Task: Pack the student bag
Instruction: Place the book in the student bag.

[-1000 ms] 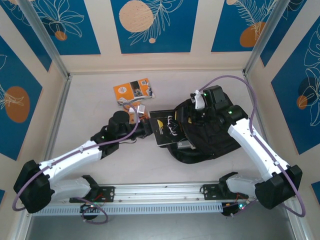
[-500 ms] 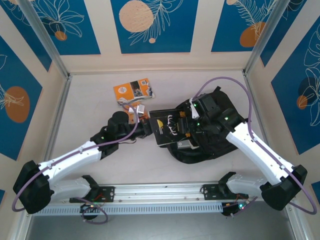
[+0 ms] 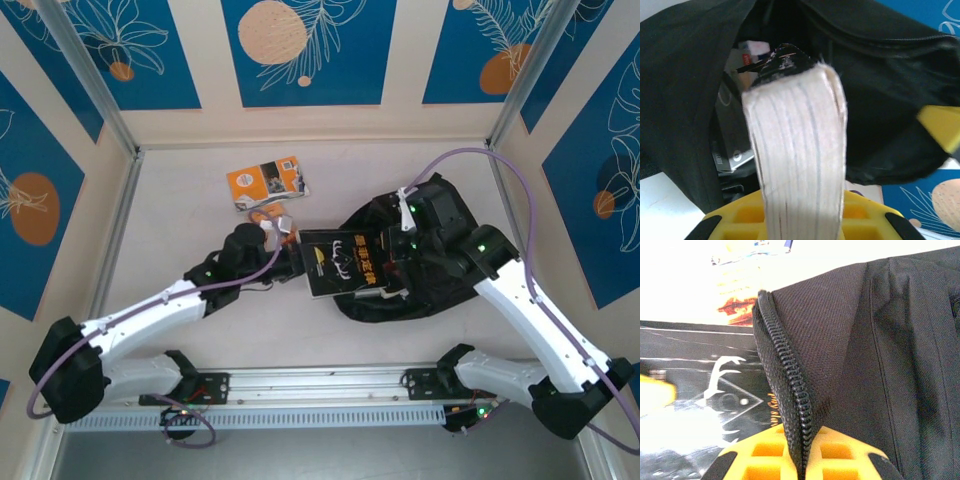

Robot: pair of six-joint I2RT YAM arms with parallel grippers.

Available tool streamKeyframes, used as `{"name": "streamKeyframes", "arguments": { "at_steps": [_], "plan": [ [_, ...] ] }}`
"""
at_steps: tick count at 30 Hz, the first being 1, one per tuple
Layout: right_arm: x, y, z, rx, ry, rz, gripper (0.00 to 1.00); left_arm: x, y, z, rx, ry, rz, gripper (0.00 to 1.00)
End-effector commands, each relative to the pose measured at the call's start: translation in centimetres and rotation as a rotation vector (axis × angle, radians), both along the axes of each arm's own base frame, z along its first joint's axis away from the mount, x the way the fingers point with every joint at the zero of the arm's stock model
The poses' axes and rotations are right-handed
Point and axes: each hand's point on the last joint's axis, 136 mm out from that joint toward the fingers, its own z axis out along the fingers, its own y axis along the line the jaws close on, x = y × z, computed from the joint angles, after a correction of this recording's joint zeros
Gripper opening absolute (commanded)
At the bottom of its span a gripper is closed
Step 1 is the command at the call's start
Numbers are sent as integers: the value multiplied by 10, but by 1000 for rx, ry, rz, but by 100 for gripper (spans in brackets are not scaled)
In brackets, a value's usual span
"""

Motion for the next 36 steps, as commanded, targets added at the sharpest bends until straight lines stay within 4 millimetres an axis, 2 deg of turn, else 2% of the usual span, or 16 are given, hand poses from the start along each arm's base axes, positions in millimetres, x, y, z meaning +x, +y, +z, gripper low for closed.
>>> {"name": "streamKeyframes", "arguments": {
  "at_steps": [1,5,11,18,25,30,33,36],
  "plan": [
    [5,22,42,129,-101,88,0,6,-22,29,-66,-73,-25,0],
    [6,26,39,158,-65,75,0,12,-37,33,-113,-56,-37,0],
    [10,28,40,202,-63,45,0,21,-42,37,-153,-51,-2,0],
    [13,41,42,276,-41,60,0,29,-55,24,-179,-24,20,0],
    [18,50,42,319,-15,55,0,38,-105,-3,-225,43,-16,0],
    [21,52,41,331,-11,42,0,45,-146,-35,-185,100,-66,0],
    [23,51,37,333,-5,28,0,49,-166,-49,-152,124,-102,16],
    [26,47,32,325,-7,0,0,49,-173,-55,-133,144,-118,30]
  ]
}}
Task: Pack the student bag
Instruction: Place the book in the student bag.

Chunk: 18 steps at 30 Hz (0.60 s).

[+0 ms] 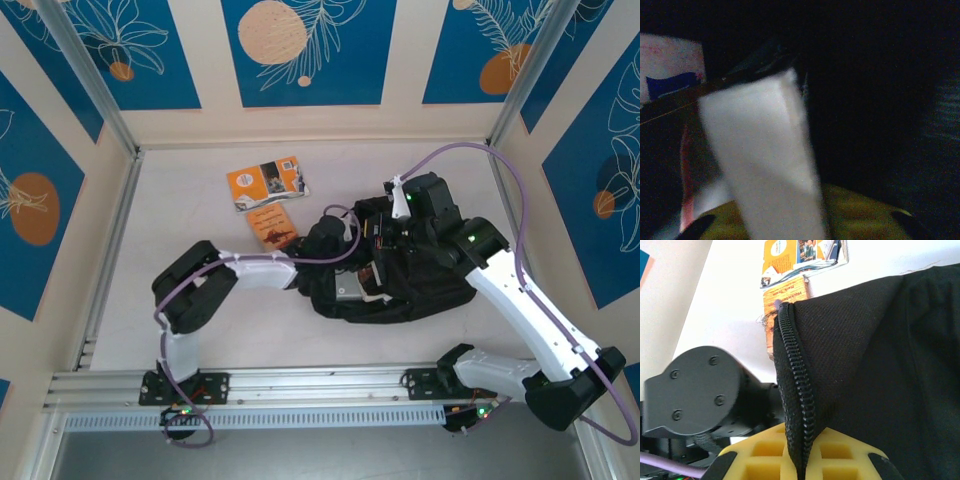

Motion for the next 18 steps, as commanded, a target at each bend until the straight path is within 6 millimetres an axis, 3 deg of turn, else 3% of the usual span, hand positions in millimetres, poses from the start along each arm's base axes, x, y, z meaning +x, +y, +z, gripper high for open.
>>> {"name": "streamKeyframes", "arguments": {
  "at_steps": [1,9,11,18],
  "plan": [
    [8,7,21,83,-72,-8,0,-10,-15,15,-31,-17,-71,34],
    [15,-17,13,87,-69,-90,0,-24,14,20,133,-64,-117,63],
    [16,-22,10,93,-65,-103,0,-26,29,22,165,-72,-109,76],
    [18,-28,-10,86,-36,-123,0,-33,71,24,198,-81,-88,77]
  ]
}}
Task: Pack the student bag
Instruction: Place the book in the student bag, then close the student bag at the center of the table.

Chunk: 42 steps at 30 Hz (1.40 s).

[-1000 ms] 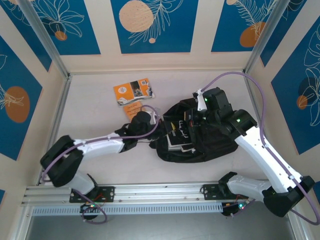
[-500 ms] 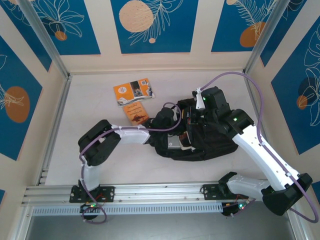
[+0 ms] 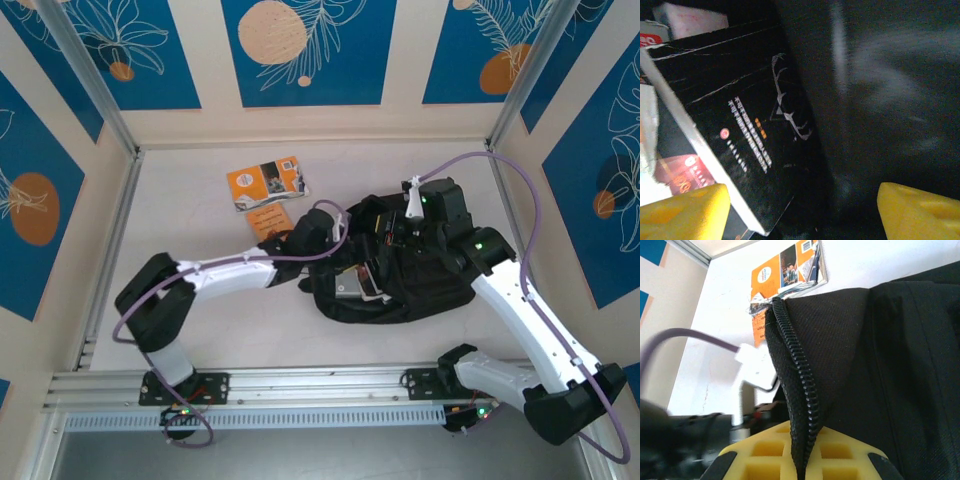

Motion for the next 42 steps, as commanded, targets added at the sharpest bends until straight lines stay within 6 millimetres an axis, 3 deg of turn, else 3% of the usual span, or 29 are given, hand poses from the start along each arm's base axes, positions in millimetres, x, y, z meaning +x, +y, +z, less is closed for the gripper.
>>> {"name": "streamKeyframes", "arguments": {
  "at_steps": [1,5,9,14,19,24,29,34,38,42],
  "plan": [
    [3,0,-1,23,-14,-6,0,-9,23,-5,56,-17,-24,77],
    [2,7,-14,17,10,40,0,-21,51,1,141,-73,-41,76],
    [1,17,-35,1,65,77,0,-24,99,5,267,-118,24,76],
    [-6,43,-79,-23,149,137,0,-22,171,17,325,-144,185,75],
    [-11,58,-115,-50,230,160,0,-25,214,30,369,-195,268,76],
    [-7,57,-127,-78,233,142,1,-24,231,20,407,-152,300,77],
    [-7,56,-152,-131,288,115,3,-15,239,7,435,-100,338,78],
    [2,31,-179,-325,330,7,0,0,249,-4,514,-65,386,78],
    [17,1,-173,-507,238,-107,1,21,270,-28,608,-4,494,79],
    [23,5,-157,-465,184,-121,16,46,282,-50,609,112,578,78]
  ]
}}
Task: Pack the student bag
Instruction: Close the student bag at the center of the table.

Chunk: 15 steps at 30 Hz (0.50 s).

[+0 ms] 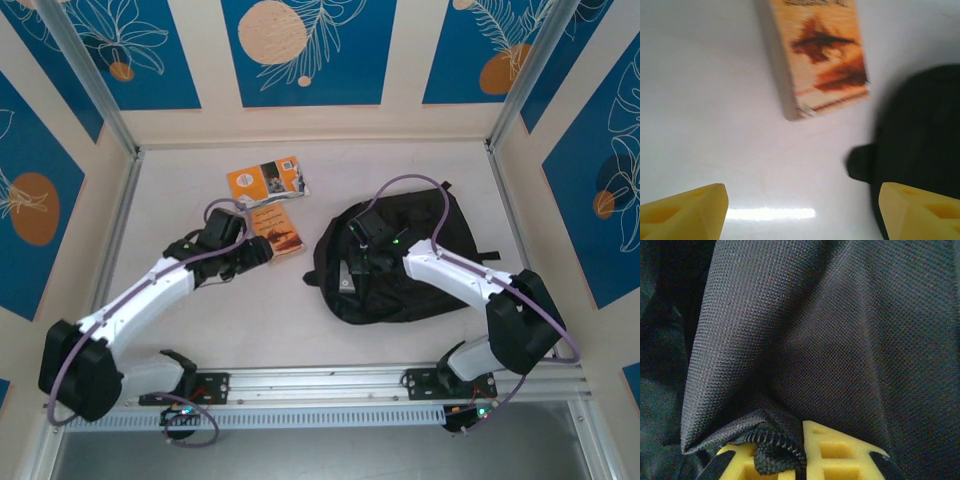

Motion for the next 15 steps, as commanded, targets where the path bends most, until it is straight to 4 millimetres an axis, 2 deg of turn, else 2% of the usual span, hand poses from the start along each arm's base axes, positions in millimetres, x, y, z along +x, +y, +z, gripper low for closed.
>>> {"name": "streamKeyframes", "arguments": {
  "at_steps": [1,6,9,12,15],
  "plan": [
    [12,-17,23,-57,-103,-59,22,29,12,-4,2,17,112,78],
    [6,12,56,79,-187,22,42,66,2,-20,-4,71,122,74],
    [1,21,82,123,-254,69,47,90,-10,-29,-38,99,91,68],
    [0,31,107,165,-304,132,55,104,-12,-40,-9,137,70,66],
    [2,48,122,205,-318,211,55,113,-11,-54,25,161,65,63]
  ]
}}
